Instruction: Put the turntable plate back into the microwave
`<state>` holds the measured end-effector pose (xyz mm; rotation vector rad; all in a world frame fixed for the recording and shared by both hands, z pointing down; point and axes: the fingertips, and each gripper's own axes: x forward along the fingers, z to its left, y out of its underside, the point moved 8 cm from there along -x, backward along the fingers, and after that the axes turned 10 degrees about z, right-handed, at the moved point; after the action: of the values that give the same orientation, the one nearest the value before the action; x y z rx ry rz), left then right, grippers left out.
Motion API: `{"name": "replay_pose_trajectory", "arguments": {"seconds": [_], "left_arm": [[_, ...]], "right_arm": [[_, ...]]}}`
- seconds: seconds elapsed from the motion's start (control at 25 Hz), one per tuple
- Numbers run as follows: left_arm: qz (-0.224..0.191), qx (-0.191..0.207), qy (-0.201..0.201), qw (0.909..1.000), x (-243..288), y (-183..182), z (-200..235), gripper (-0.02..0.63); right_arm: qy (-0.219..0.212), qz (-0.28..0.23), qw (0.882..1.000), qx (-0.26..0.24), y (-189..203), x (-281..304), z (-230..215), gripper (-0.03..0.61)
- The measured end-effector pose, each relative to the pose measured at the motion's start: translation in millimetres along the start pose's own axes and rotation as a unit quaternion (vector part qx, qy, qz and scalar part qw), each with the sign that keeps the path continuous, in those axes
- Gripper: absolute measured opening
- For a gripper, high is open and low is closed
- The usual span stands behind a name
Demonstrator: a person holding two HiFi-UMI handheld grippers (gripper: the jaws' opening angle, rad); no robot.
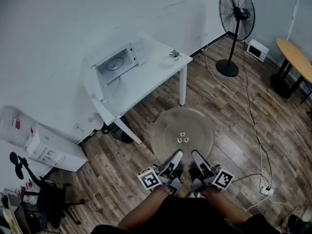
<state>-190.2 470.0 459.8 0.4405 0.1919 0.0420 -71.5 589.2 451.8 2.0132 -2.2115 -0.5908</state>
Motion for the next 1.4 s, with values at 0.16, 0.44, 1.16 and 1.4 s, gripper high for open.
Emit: {"name": "replay_pose_trajectory", "arguments": {"seconds": [0.16, 0.44, 1.16, 1.4], "left_arm": [[0.009, -0.001, 0.003, 1.0000, 1, 0, -3, 0.060], [0.010, 0.004, 0.009, 0.9999, -1, -7, -5, 0.060], [0.014, 0.009, 0.011, 0.9998, 3, -81, 22, 0.063], [-0.013, 0.001, -0.004, 0.9999, 29, -112, 43, 0.062]], "right_arm": [[-0.001, -0.008, 1.000, 0.001, 2, -2, 4, 0.055], [-0.010, -0.013, 1.000, -0.007, 2, 4, 9, 0.058], [-0.018, -0.024, 1.000, -0.003, -12, 80, -7, 0.063], [-0.032, 0.003, 0.999, 0.027, -49, 120, -29, 0.058]]}}
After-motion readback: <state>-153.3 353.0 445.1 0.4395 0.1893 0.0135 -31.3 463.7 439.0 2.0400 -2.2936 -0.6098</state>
